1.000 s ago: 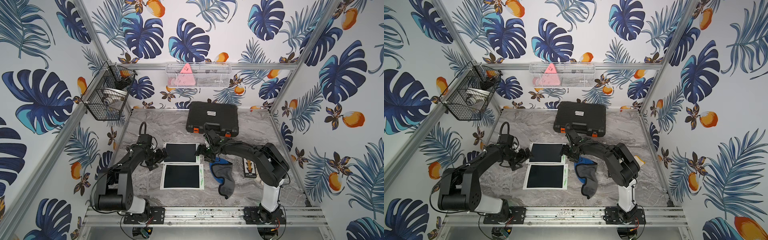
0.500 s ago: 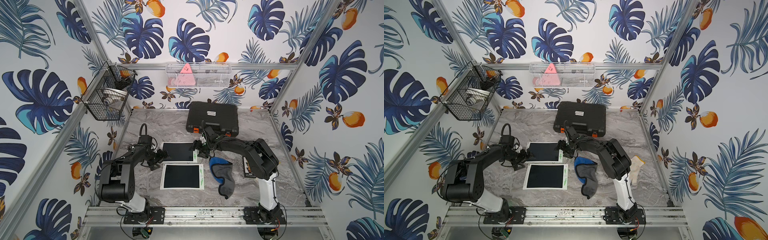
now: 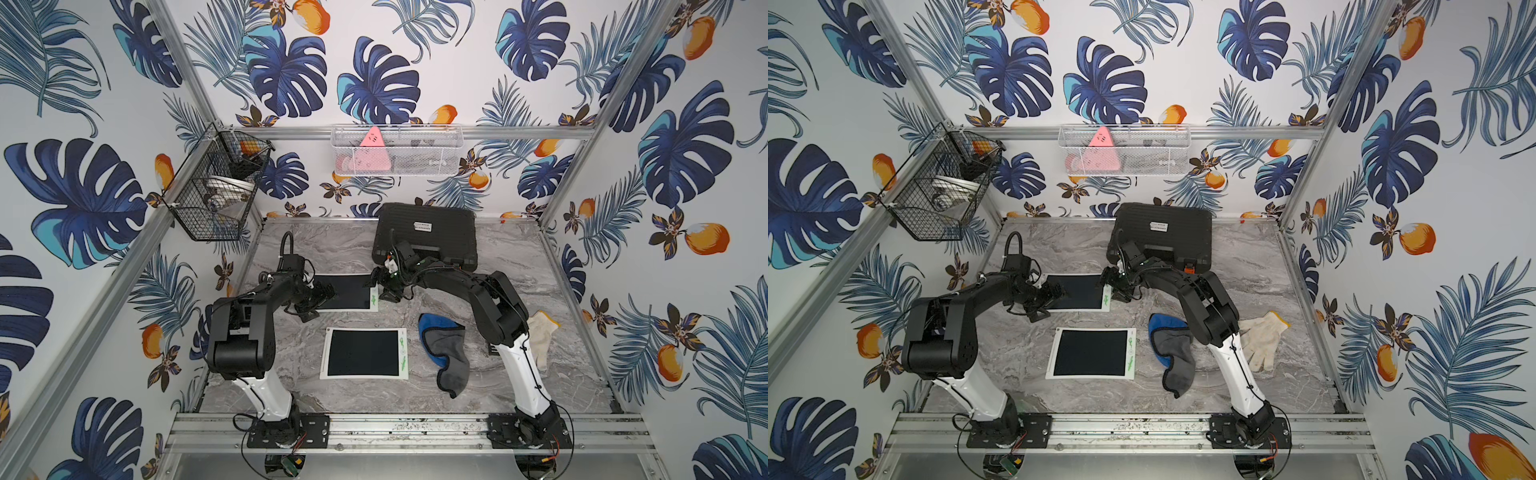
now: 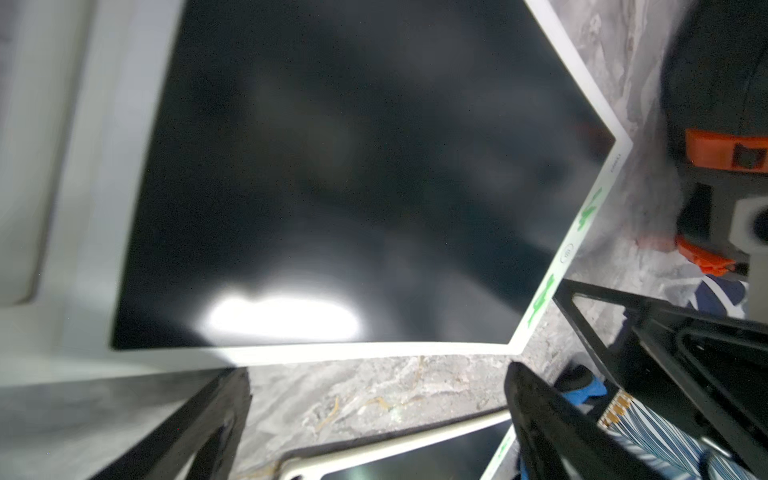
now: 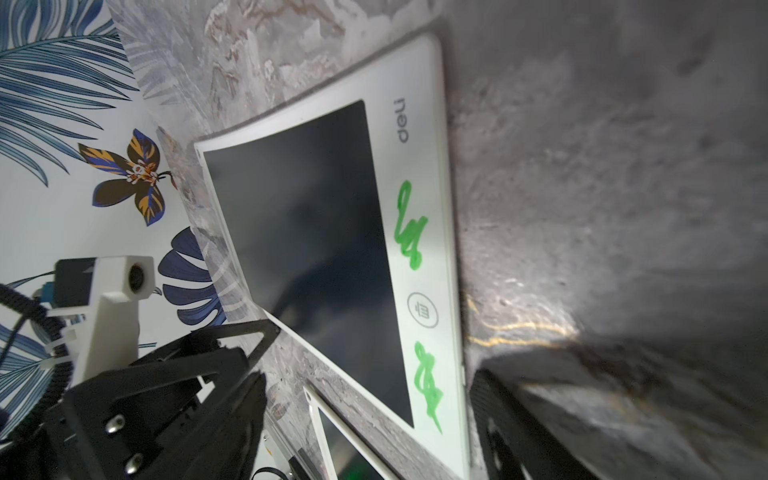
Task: Wipe the drawing tablet
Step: Move the drawing tablet to the center of the board, then adjust the drawing tablet at the center of the board.
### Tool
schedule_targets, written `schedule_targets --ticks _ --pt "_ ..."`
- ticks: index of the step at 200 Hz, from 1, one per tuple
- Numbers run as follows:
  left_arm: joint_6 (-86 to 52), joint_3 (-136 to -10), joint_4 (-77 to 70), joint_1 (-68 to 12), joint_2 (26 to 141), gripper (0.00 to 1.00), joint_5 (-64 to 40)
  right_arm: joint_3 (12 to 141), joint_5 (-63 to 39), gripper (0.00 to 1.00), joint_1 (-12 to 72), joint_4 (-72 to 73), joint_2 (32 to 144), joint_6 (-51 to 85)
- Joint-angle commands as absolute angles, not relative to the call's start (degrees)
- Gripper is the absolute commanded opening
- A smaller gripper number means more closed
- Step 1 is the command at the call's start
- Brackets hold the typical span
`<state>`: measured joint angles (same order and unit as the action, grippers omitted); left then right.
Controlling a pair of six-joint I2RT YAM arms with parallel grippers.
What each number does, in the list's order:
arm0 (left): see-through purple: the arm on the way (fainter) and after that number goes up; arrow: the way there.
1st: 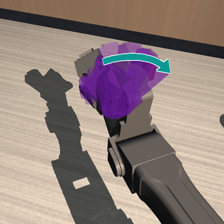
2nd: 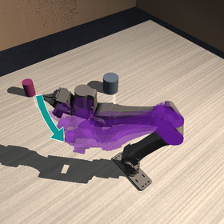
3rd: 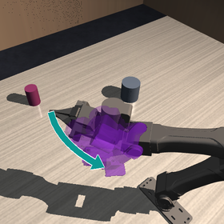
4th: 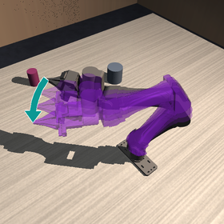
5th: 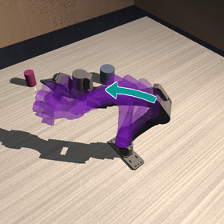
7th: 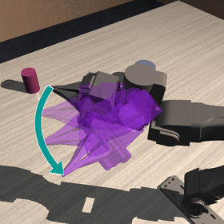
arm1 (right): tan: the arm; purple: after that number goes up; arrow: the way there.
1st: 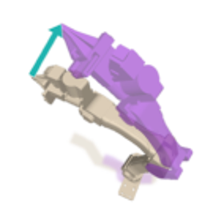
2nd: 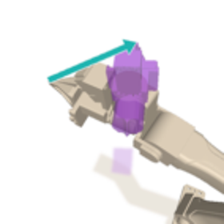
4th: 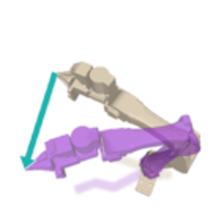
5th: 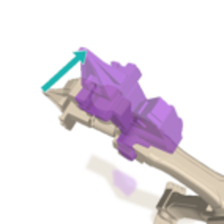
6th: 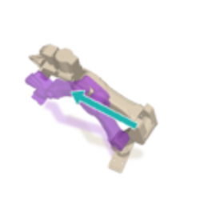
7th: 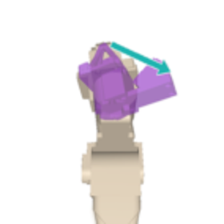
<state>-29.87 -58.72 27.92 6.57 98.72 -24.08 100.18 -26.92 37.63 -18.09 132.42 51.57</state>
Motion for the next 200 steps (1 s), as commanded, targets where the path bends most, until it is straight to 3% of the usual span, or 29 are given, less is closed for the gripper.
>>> schedule_targets --ticks 1,79,94,133,200 --pt "-28.7 -59.5 31.2 6.6 95.7 0.99 -20.4 99.8 -21.0 0.80 37.5 -26.4 128.0 48.7" --pt "-27.5 -49.2 45.8 3.2 75.5 0.99 -17.2 70.4 -18.7 0.81 40.2 -26.4 97.7 52.3" --pt "-28.1 -49.1 47.0 -1.4 74.2 0.99 -15.1 65.7 -19.1 0.82 42.3 -24.6 94.8 54.7" --pt "-32.6 -47.9 47.2 -2.0 75.7 0.99 -16.8 56.3 -19.3 0.84 45.0 -19.6 91.9 59.8" --pt "-35.8 -42.3 43.1 -2.3 75.8 0.99 -16.6 53.4 -20.7 0.86 46.6 -14.7 95.3 62.7"
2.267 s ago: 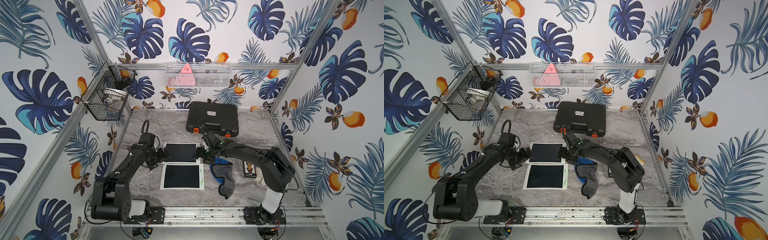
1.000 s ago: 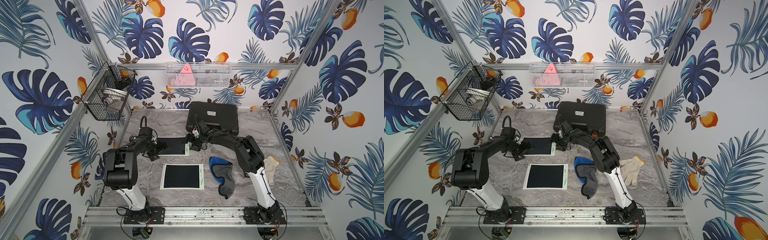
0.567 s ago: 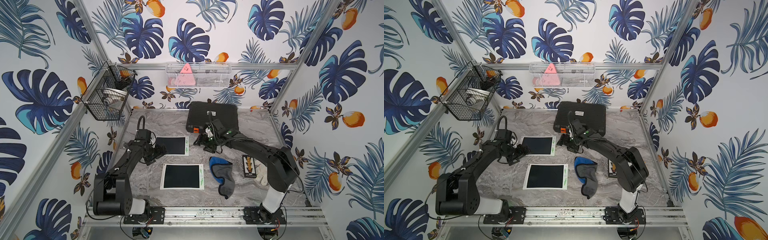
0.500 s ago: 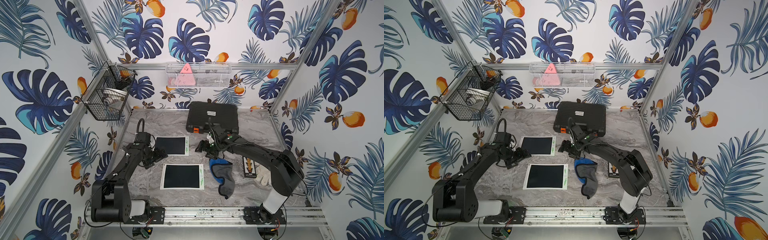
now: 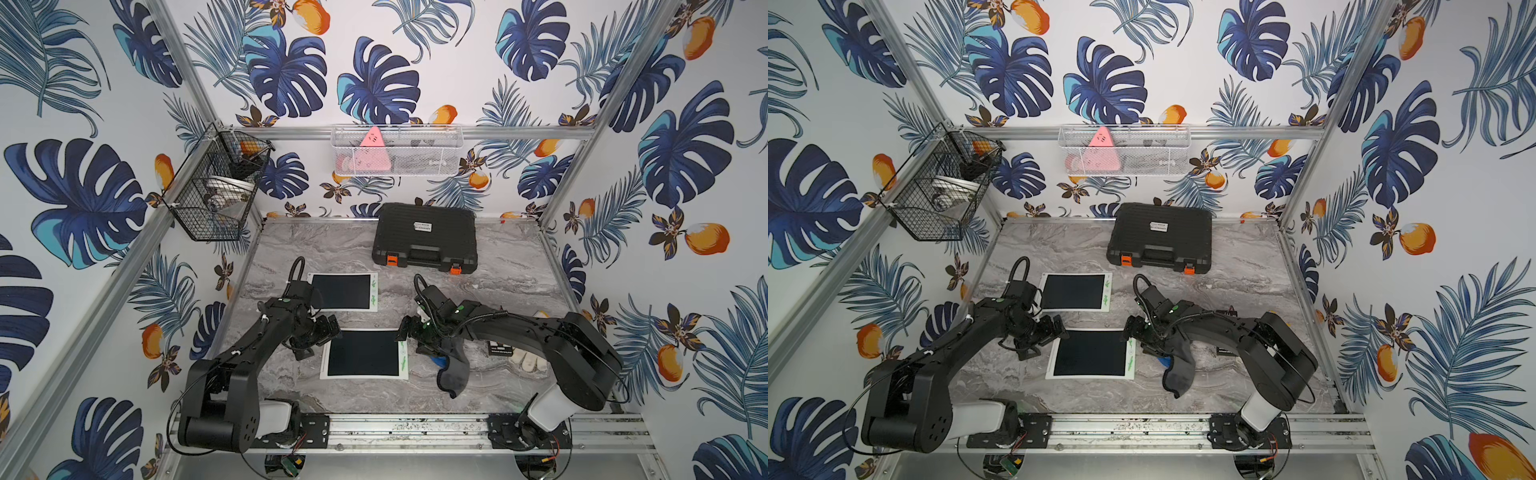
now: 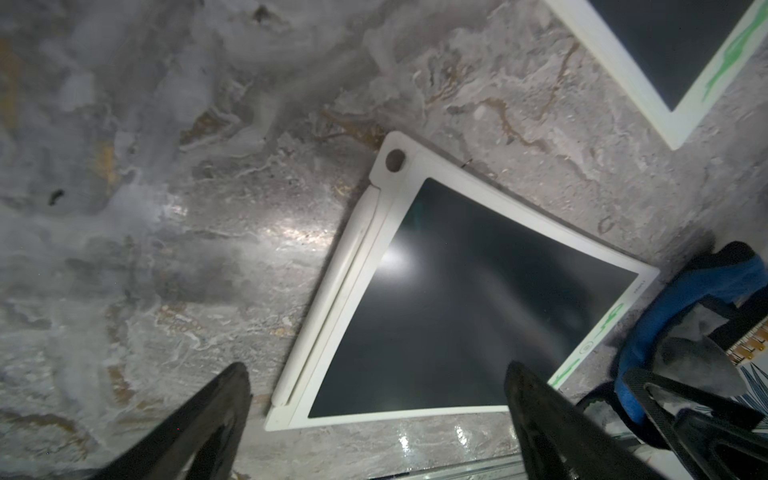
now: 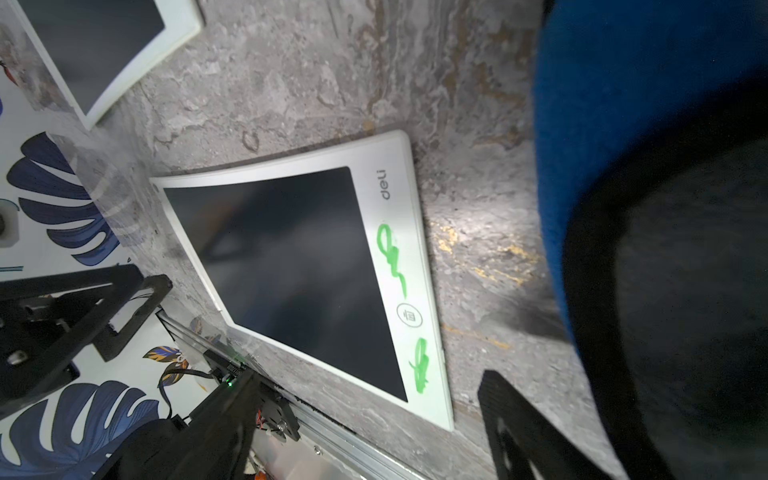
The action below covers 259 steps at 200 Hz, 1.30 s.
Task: Wipe the drawing tablet
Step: Adjust the drawing tablet at the center of the board.
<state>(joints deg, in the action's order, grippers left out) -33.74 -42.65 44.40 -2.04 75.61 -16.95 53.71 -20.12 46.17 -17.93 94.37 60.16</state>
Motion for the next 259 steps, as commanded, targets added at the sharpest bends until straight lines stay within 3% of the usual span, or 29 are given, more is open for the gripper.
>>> schedule_targets --ticks 1,87,163,225,259 --pt "-35.8 -42.2 43.1 -2.4 75.8 0.99 -16.6 53.4 -20.7 0.86 46.6 -14.6 95.3 62.7" --pt "-40.8 -36.0 37.2 -5.0 74.1 0.99 -22.1 56.4 -22.1 0.86 46.0 -14.1 100.4 61.6" --pt "-45.3 -37.3 34.7 -11.2 75.3 0.99 -20.6 59.4 -24.6 0.84 37.3 -16.9 101.2 57.5" --pt "-41.1 -44.7 43.0 -13.2 70.9 0.99 -13.7 63.0 -0.2 0.81 36.8 -43.1 83.0 57.2" --pt "-41.8 -44.9 43.2 -17.9 69.1 0.99 -13.4 56.1 1.1 0.81 37.0 -53.9 75.8 71.0"
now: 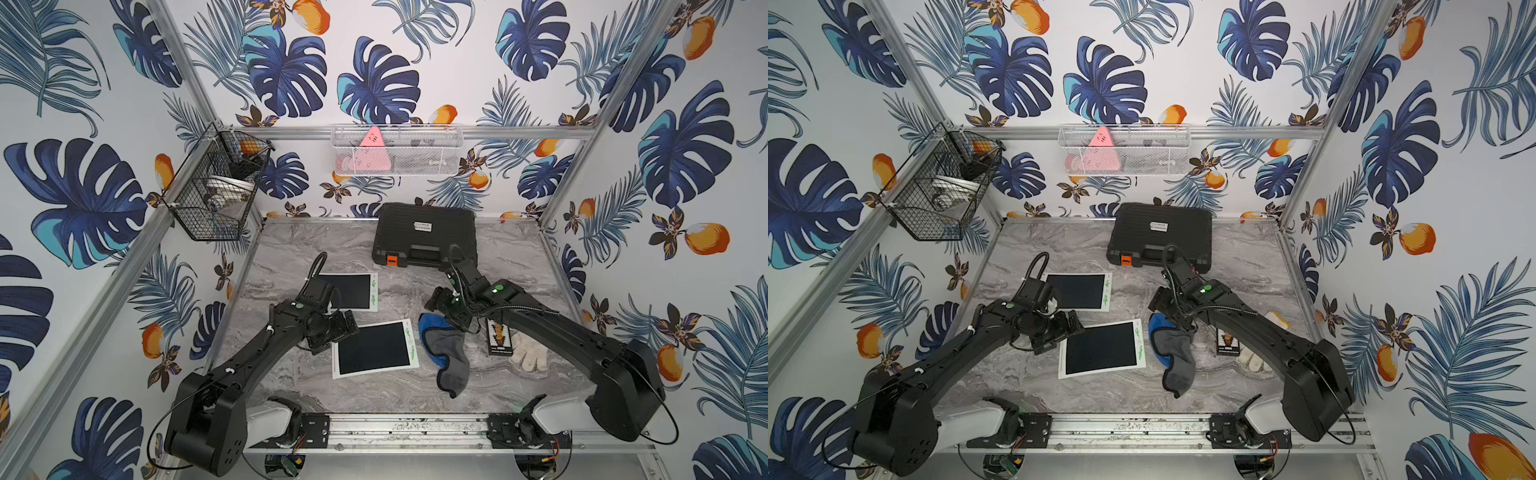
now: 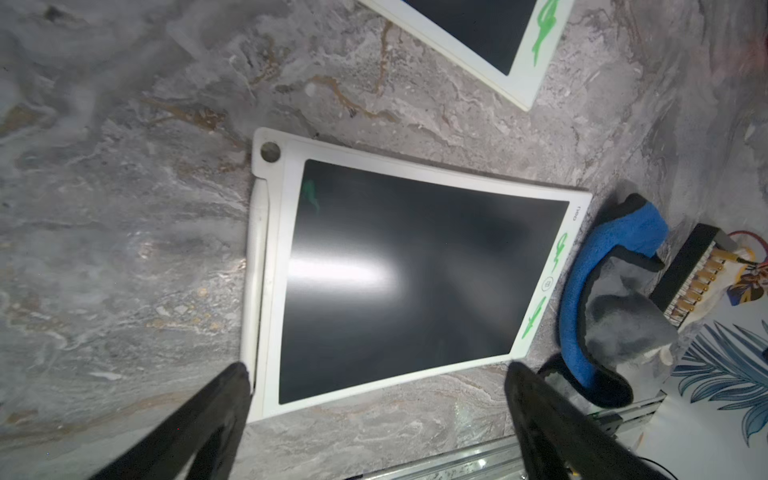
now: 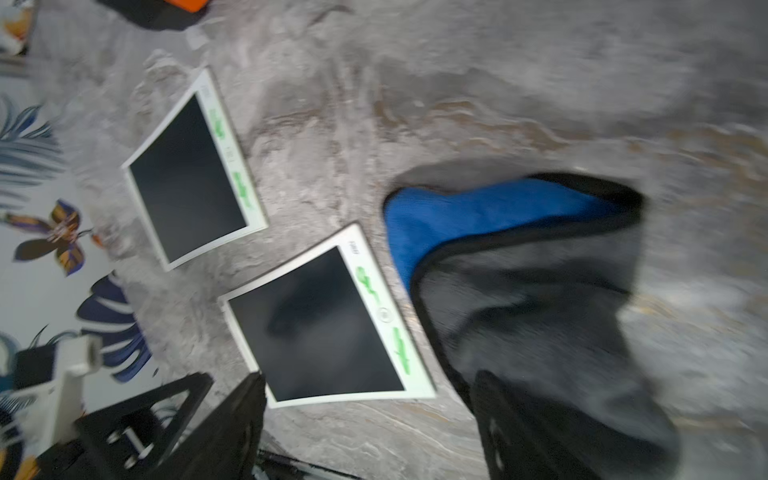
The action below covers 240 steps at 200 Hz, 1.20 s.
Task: Wipe the drawing tablet
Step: Adjust the drawing tablet at the center of the board, then pick up the cleaning item at the center of the board.
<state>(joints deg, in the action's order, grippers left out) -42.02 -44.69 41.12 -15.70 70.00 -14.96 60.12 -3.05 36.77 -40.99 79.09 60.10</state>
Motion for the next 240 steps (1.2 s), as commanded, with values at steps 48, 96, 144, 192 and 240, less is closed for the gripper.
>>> schedule_targets --ticks 48,96,144,192,240 --pt "-42.1 -44.7 43.1 -21.3 69.3 0.99 -12.4 53.3 1.6 0.72 38.0 -48.4 78.0 70.8" --pt "-41.5 -44.8 43.8 -22.0 69.0 0.99 -12.6 53.7 6.9 0.72 42.9 -45.1 85.5 57.8" --pt "-41.0 -44.6 44.5 -22.0 68.5 0.99 -12.7 52.1 5.8 0.75 46.8 -43.1 90.2 53.6" --pt "-40.7 -44.8 44.8 -22.0 68.7 0.99 -12.5 51.1 4.3 0.79 49.2 -39.9 95.1 53.2" --pt "-40.7 -43.0 45.0 -22.1 68.2 0.99 -12.0 50.3 3.8 0.45 49.1 -38.2 98.4 53.1"
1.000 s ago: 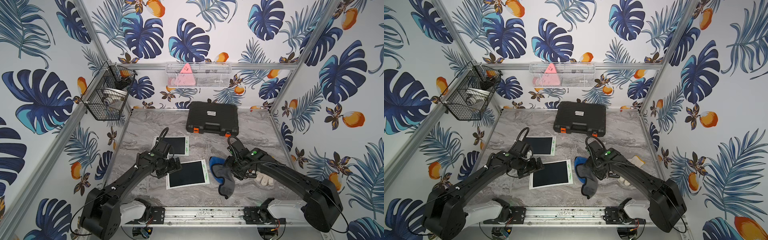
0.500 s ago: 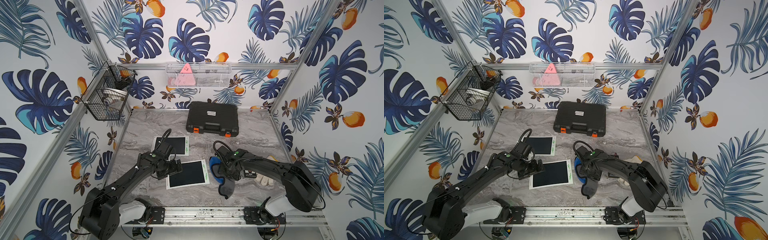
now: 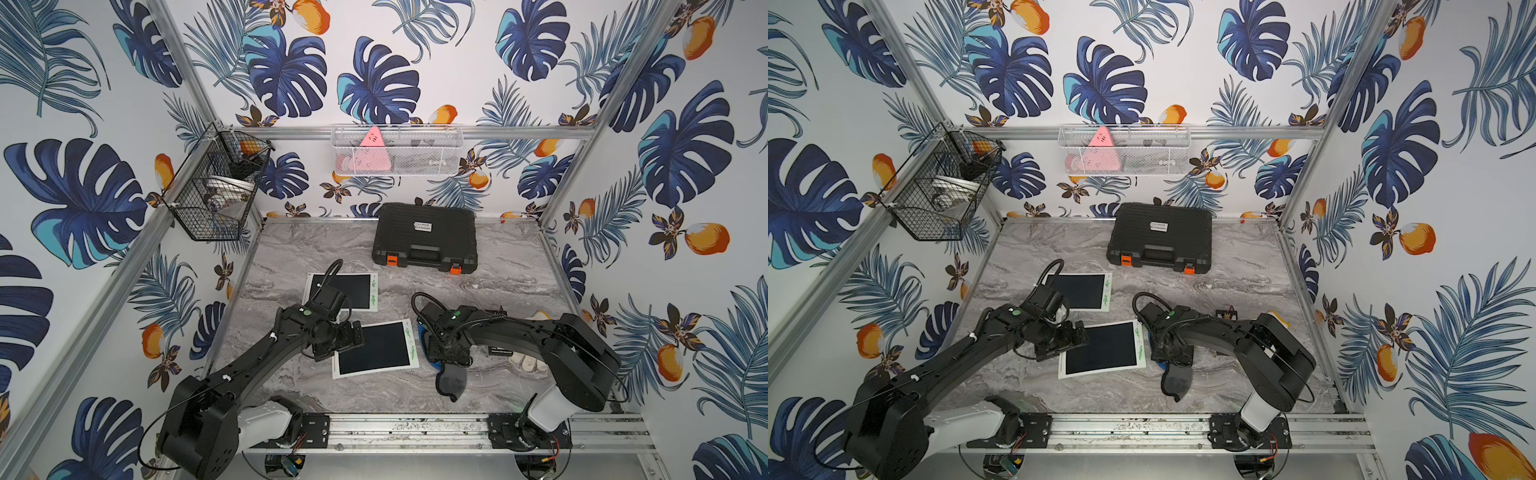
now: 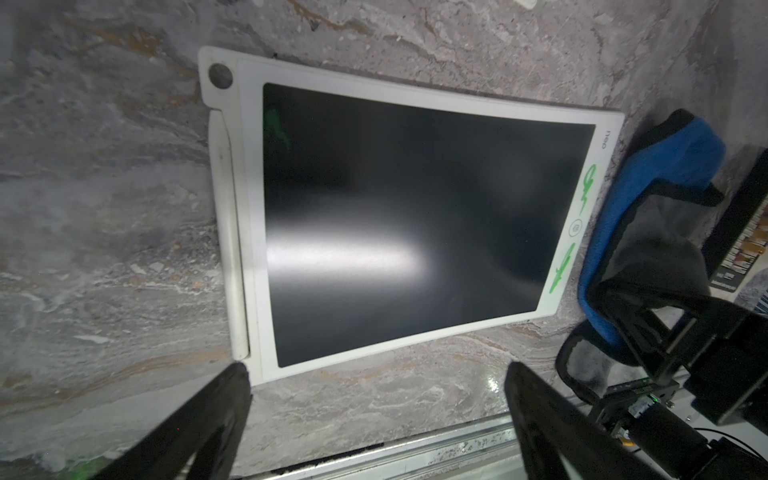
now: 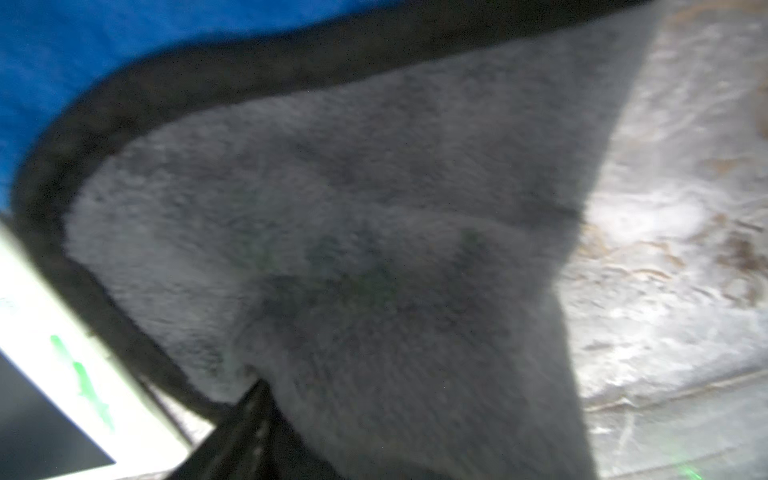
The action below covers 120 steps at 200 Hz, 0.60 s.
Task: Wipe the drawing tablet
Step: Pick up the cleaning item at the center of the board.
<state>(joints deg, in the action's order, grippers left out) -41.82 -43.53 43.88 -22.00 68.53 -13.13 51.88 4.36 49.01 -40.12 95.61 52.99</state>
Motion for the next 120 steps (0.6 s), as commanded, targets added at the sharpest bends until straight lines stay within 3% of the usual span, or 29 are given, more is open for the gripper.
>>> schedule_targets --ticks 1,13,34,58,99,120 --pt "-40.7 -43.0 45.0 -22.0 68.2 0.99 -12.0 50.3 3.9 0.43 49.1 -38.2 98.3 53.1" --pt "-40.7 -43.0 45.7 -22.0 68.3 0.99 -11.4 51.0 5.9 0.24 49.0 -39.3 97.1 53.2" --pt "-40.1 -43.1 46.6 -21.7 70.2 0.99 -9.0 52.7 10.1 0.00 48.6 -41.6 93.5 52.8" --pt "-39.0 -42.7 44.7 -19.3 72.5 0.94 -7.2 54.7 14.1 0.00 48.2 -42.3 89.9 49.8" --pt "-37.4 -42.1 41.1 -12.7 75.7 0.66 -9.0 59.0 15.4 0.00 48.2 -39.5 90.7 42.7" --pt "-37.4 -41.9 39.8 -12.7 76.9 0.46 -8.8 60.7 14.1 0.00 48.2 -37.8 93.0 40.6"
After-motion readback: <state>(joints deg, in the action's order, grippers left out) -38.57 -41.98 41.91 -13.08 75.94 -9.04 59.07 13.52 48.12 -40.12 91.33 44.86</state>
